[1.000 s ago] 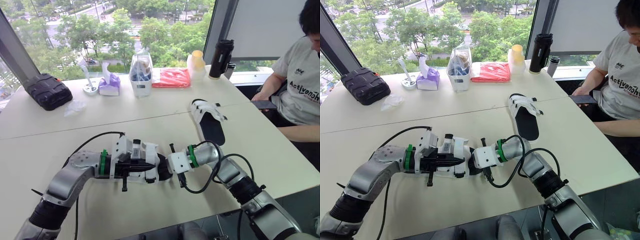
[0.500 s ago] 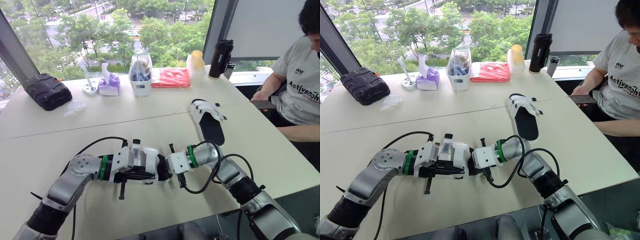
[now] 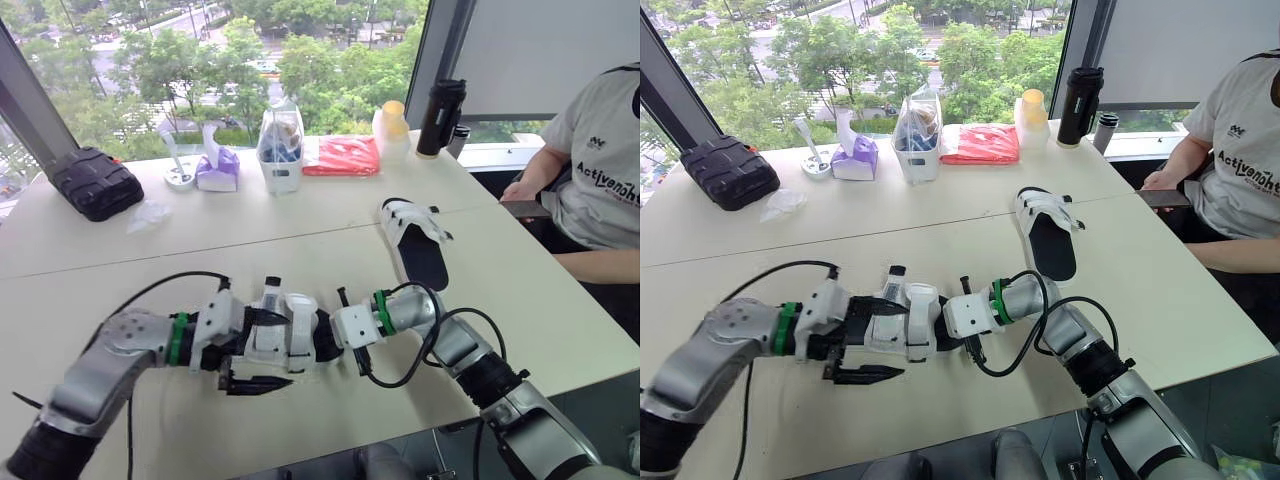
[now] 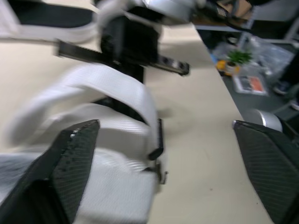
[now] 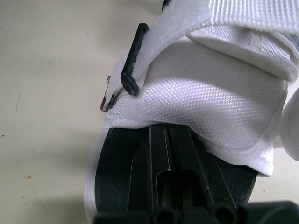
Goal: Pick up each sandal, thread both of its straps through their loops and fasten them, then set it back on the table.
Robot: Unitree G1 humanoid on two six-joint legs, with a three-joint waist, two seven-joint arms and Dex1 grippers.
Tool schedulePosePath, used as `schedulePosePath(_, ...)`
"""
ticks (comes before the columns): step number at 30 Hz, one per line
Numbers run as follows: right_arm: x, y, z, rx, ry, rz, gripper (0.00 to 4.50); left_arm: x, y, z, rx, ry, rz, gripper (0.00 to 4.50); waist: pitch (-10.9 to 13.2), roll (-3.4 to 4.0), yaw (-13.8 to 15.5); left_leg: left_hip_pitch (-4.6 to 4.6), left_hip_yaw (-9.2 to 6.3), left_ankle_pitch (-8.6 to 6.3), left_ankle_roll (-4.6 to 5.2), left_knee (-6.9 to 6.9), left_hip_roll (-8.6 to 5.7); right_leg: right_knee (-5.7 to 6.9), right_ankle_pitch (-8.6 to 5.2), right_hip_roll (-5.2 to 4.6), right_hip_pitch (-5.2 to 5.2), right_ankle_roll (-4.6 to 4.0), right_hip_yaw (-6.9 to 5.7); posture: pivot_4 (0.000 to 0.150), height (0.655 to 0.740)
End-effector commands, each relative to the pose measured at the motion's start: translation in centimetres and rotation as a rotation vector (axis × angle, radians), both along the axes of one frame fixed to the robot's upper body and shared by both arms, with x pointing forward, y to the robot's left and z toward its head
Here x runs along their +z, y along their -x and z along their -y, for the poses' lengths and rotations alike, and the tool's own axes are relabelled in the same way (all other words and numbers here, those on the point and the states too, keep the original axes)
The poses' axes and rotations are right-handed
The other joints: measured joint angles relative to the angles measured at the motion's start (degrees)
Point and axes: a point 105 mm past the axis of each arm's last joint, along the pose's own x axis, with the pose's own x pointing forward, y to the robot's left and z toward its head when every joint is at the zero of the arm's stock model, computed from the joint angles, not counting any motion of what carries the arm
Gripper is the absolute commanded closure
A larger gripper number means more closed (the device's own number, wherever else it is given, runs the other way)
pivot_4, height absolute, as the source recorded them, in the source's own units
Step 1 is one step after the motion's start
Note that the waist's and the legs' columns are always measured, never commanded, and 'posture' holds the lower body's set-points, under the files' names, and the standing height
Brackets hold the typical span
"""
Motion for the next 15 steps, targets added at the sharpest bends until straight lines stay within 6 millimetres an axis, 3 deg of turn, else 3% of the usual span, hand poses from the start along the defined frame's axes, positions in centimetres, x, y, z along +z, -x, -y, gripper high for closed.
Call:
schedulePosePath(1, -3.1, 1.4, -0.1, 0.047, 0.107, -0.077, 4.5, 2.7, 0.7, -0.3, 0.021, 0.056, 0.026, 0.02, 0.0, 0.0, 0.0, 0.0, 0.0, 0.0, 0.0, 0.0, 0.0, 0.0, 0.0, 0.0, 0.0, 0.0, 0.0, 0.15, 0.74)
schedulePosePath(5, -3.1, 1.3, -0.1, 0.05, 0.107, -0.074, 4.5, 2.7, 2.0, -1.0, 0.02, 0.032, -0.015, 0.02, 0.0, 0.0, -0.1, 0.04, 0.02, 0.0, 0.0, 0.0, 0.02, 0.02, -0.06, 0.07, 0.0, -0.14, 0.0, 0.15, 0.74)
schedulePosePath(11, -3.2, 1.1, -0.1, 0.054, 0.11, -0.07, 4.5, -1.2, 3.8, -3.4, 0.052, -0.071, -0.1, 0.02, 0.0, 0.03, 0.0, 0.06, 0.06, -0.01, 0.02, -0.02, 0.04, 0.03, -0.14, 0.1, 0.0, -0.29, 0.0, 0.15, 0.74)
schedulePosePath(15, -3.3, 1.2, -0.2, 0.057, 0.108, -0.072, 4.5, -2.7, 3.7, -3.1, 0.055, -0.075, -0.09, 0.02, 0.0, 0.03, 0.0, 0.06, 0.04, -0.01, 0.02, -0.01, 0.06, 0.03, -0.13, 0.11, 0.03, -0.36, -0.05, 0.15, 0.74)
